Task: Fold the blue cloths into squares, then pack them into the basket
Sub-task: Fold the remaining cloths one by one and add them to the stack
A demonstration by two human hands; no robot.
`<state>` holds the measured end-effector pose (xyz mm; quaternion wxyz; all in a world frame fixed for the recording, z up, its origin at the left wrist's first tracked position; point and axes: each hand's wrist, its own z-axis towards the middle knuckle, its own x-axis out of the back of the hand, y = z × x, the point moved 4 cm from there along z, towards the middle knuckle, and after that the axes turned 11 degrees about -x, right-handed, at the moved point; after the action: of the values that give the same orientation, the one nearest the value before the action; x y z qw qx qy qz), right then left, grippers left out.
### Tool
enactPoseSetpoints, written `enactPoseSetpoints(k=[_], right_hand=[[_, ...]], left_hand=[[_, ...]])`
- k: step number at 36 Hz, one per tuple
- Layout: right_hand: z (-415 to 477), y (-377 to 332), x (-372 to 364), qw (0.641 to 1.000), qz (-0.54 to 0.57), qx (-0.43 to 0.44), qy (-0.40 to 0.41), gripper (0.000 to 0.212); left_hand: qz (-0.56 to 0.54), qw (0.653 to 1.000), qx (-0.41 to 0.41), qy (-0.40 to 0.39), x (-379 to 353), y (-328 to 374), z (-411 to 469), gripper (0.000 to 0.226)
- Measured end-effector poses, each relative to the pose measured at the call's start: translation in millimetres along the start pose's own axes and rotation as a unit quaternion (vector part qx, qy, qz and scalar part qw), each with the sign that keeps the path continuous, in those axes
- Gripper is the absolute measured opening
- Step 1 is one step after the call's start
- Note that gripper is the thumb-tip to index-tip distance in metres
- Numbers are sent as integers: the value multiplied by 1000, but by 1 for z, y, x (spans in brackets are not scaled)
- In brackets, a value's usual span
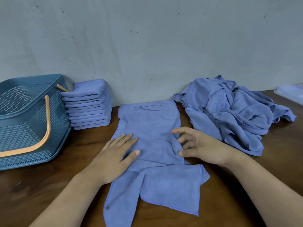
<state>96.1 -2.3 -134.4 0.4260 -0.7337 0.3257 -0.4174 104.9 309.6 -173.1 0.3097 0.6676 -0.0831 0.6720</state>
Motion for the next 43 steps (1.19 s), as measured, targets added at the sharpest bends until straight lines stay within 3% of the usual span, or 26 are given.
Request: enactPoseSetpoints(k=[4, 8, 11, 15, 18, 23, 30, 36, 39, 43], right_hand=[[-4, 1, -6, 997, -73, 11, -7, 78], [-12, 7, -5, 992, -124, 28, 19, 79], [-15, 16, -8, 991, -108, 53, 55, 64], [-23, 18, -9, 991, 22, 78, 109, 40], [-28, 25, -5, 981, 98, 54, 158, 29], [-33, 36, 1, 966, 67, 12, 250, 16], [-60, 47, -10, 933, -112, -48, 339, 19], [-86, 52, -14, 909, -141, -32, 390, 26], [-95, 50, -17, 911, -103, 23, 400, 29], [-107, 42, -22, 934, -40, 106, 339, 43]], left_hand=[[-12, 999, -7, 34, -1, -2, -1, 78], [-27, 995, -33, 92, 3, 5, -11, 63], [-46, 989, -57, 130, 6, 17, -26, 49], [-50, 980, -85, 175, 11, 35, -49, 34], [-50, 983, -86, 154, 6, 44, -67, 26], [-42, 987, -76, 136, 4, 55, -91, 24], [-49, 991, -47, 113, -1, 59, -117, 26], [-51, 993, -39, 101, 3, 69, -135, 21], [-45, 993, -41, 102, 6, 78, -143, 15], [-38, 992, -39, 113, 10, 85, -149, 19]])
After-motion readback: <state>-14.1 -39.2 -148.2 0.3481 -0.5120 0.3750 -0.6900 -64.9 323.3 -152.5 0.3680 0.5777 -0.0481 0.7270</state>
